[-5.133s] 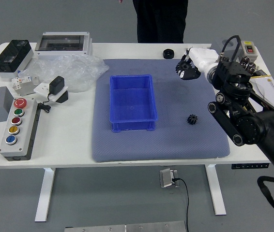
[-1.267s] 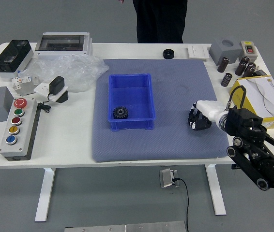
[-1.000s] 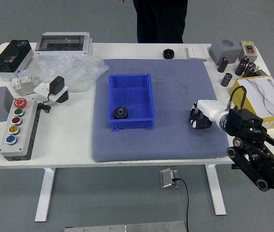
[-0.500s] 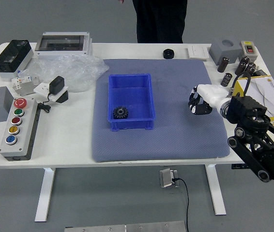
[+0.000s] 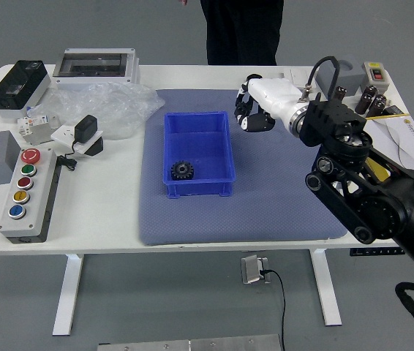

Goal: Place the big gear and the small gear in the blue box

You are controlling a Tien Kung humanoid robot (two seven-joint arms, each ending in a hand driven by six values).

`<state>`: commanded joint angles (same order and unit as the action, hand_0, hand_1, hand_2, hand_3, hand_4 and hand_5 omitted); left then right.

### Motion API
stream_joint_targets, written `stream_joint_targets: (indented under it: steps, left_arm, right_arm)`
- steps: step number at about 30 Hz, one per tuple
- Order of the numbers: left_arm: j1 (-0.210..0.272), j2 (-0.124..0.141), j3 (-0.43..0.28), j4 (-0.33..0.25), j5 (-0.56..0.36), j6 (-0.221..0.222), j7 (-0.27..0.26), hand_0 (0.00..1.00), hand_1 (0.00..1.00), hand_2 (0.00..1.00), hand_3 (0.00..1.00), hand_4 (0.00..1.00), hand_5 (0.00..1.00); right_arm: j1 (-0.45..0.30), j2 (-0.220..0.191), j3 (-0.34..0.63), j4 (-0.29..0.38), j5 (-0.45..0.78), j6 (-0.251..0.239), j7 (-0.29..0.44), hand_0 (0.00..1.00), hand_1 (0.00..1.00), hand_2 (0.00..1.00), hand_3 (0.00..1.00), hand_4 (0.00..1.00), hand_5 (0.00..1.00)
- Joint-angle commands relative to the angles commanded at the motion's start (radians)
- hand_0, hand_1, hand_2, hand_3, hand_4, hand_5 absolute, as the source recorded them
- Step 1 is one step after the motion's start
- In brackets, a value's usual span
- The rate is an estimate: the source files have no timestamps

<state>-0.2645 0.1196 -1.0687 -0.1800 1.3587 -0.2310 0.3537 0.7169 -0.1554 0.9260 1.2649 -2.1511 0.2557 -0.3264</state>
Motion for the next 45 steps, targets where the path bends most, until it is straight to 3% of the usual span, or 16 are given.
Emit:
stream_joint_targets:
  steps: [9,10,15,16,21,22,30,35,45]
  left_arm:
    - [-0.003,-0.002,0.002,0.000,0.007,-0.002,0.000,0.886,0.878,0.871,0.869,0.840,0.679]
    - [-0.004,-0.002,0.002,0.000,0.008,-0.002,0.001,0.886,0.879,0.871,0.869,0.839,0.678]
    - [-0.004,-0.002,0.002,0.000,0.010,-0.003,0.001,0.886,0.879,0.871,0.869,0.839,0.678]
    - [-0.004,-0.002,0.002,0.000,0.011,-0.003,0.001,0.886,0.879,0.871,0.869,0.840,0.680]
    - [-0.004,-0.002,0.002,0.000,0.013,-0.004,0.001,0.886,0.879,0.871,0.869,0.840,0.680]
    - [-0.004,-0.002,0.001,0.000,0.014,-0.004,0.001,0.886,0.879,0.871,0.870,0.840,0.679]
    - [-0.004,-0.002,0.002,0.000,0.010,-0.003,0.001,0.886,0.879,0.871,0.870,0.839,0.679]
    - [-0.004,-0.003,0.003,0.000,0.004,-0.001,0.000,0.886,0.880,0.871,0.870,0.839,0.678]
    - [-0.001,-0.001,-0.003,0.000,-0.003,0.004,-0.001,0.886,0.880,0.871,0.870,0.838,0.679]
  right_arm:
    - [0.005,0.087,-0.039,-0.071,0.019,-0.016,0.008,0.561,0.438,0.469,0.566,0.404,0.132]
    - [0.006,0.091,-0.041,-0.076,0.024,-0.014,0.009,0.615,0.552,0.603,0.650,0.510,0.210]
    - [0.008,0.104,-0.042,-0.095,0.041,0.001,0.017,0.615,0.552,0.603,0.650,0.510,0.210]
    - [0.009,0.105,-0.040,-0.096,0.042,0.004,0.018,0.734,0.722,0.847,0.878,0.729,0.336]
    - [0.010,0.106,-0.036,-0.099,0.046,0.013,0.023,0.734,0.722,0.847,0.878,0.729,0.336]
    - [0.010,0.106,-0.035,-0.099,0.046,0.014,0.023,0.759,0.743,0.877,0.894,0.784,0.383]
    - [0.009,0.100,-0.017,-0.085,0.045,0.014,0.026,0.760,0.741,0.865,0.881,0.786,0.386]
    - [-0.009,0.058,0.041,-0.036,0.035,0.011,0.026,0.741,0.717,0.824,0.852,0.779,0.381]
    - [-0.125,-0.098,0.237,0.051,0.079,-0.018,0.033,0.732,0.705,0.805,0.846,0.720,0.336]
